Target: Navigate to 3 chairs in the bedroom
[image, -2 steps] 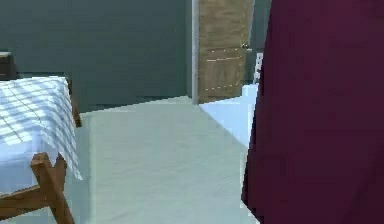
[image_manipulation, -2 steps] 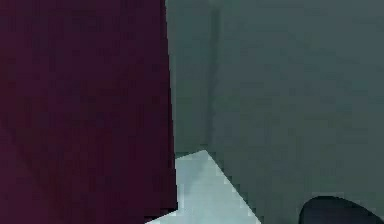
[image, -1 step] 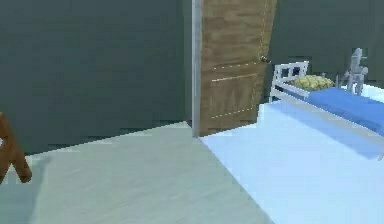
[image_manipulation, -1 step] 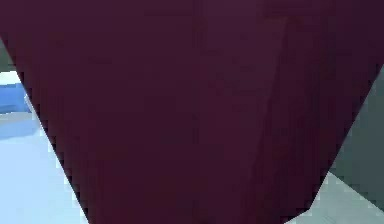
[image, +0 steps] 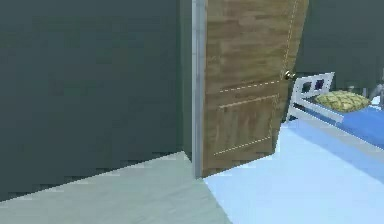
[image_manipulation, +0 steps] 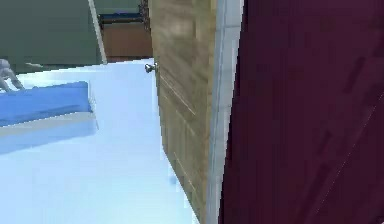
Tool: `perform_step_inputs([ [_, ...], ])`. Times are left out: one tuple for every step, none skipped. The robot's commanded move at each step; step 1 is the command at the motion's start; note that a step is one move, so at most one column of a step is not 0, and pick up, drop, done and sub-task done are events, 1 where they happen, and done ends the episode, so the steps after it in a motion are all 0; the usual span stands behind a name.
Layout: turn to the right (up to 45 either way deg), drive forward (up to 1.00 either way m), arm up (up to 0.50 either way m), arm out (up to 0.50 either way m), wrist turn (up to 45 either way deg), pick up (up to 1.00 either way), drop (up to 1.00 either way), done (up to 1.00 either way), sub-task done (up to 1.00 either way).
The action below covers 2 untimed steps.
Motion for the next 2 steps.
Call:
perform_step_inputs([
  [45.0,0.00,0.00,0.00,0.0,0.00,0.00,0.00,0.00],
  [9.0,0.00,0.00,0.00,0.0,0.00,0.00,0.00,0.00],
])
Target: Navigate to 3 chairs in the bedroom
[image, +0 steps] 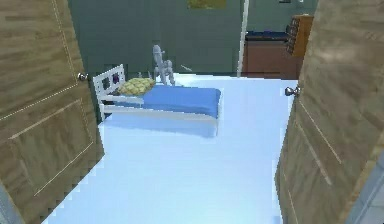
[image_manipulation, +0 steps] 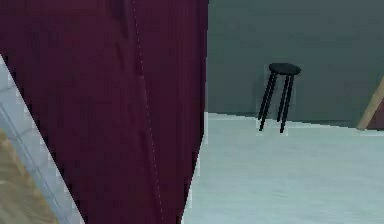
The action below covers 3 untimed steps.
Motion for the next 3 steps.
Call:
perform_step_inputs([
  [0.0,1.00,0.00,0.00,0.0,0.00,0.00,0.00,0.00],
  [6.0,0.00,0.00,0.00,0.0,0.00,0.00,0.00,0.00],
  [0.0,0.55,0.00,0.00,0.0,0.00,0.00,0.00,0.00],
])
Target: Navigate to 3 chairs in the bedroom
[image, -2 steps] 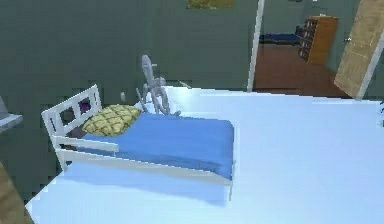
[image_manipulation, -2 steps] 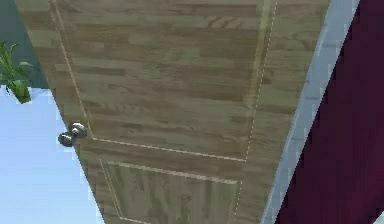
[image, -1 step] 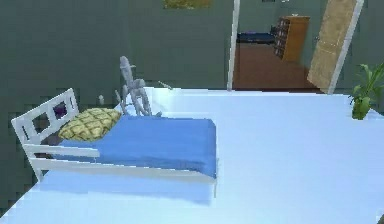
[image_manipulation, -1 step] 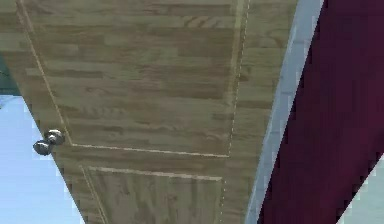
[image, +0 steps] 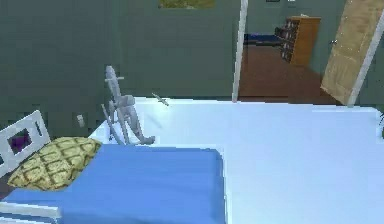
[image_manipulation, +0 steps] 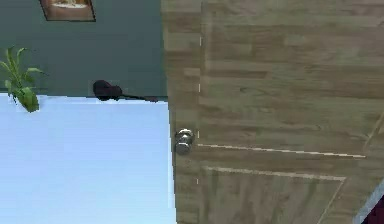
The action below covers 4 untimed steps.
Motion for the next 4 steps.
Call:
perform_step_inputs([
  [45.0,0.00,0.00,0.00,0.0,0.00,0.00,0.00,0.00],
  [12.0,0.00,0.00,0.00,0.0,0.00,0.00,0.00,0.00],
  [0.0,0.75,0.00,0.00,0.0,0.00,0.00,0.00,0.00],
  [-45.0,0.00,0.00,0.00,0.0,0.00,0.00,0.00,0.00],
])
